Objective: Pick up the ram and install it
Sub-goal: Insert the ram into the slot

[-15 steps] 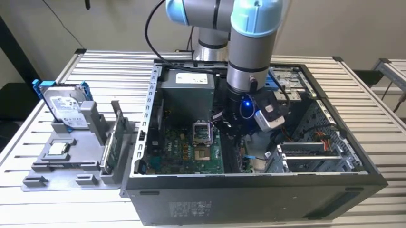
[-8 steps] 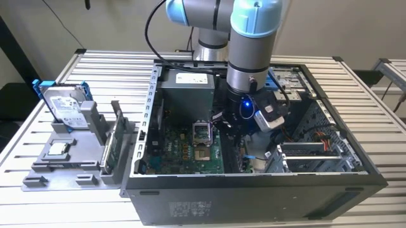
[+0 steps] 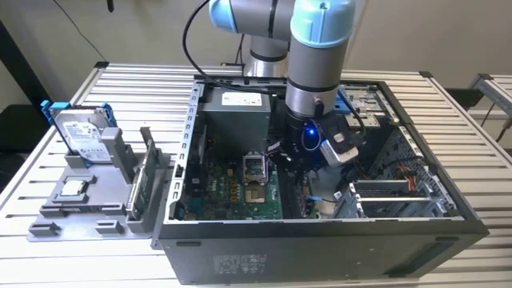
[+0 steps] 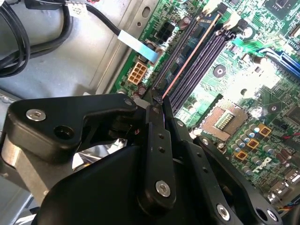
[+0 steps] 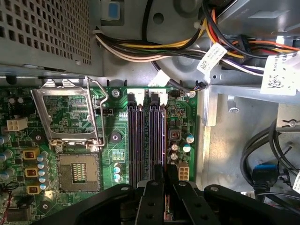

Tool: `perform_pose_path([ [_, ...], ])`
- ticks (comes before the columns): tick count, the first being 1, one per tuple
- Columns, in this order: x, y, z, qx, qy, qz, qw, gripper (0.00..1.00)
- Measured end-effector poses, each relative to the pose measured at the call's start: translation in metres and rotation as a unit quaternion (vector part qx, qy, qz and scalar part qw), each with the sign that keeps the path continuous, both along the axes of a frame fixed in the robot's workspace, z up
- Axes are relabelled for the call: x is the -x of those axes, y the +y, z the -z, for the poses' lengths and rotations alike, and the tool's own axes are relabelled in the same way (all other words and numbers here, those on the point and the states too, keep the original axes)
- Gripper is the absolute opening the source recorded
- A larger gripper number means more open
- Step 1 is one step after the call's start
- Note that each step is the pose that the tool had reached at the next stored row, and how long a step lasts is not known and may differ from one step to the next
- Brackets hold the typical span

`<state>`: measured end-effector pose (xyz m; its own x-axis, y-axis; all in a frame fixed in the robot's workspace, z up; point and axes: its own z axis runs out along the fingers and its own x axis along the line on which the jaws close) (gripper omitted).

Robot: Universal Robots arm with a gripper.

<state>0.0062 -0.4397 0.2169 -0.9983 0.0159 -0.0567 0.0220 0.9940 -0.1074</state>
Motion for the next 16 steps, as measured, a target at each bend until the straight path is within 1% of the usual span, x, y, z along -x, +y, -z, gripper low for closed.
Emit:
perform_pose_path([
  [5,0.0003,-0.0001,0.0018,0.0000,0.0000,0.000,1.0000,0.14],
  [9,0.0004,-0.0001,0.0069,0.0001,0.0001,0.001,1.0000,0.14],
  [16,0.0003,-0.0001,0.0078,0.0000,0.0000,0.001,1.0000,0.14],
])
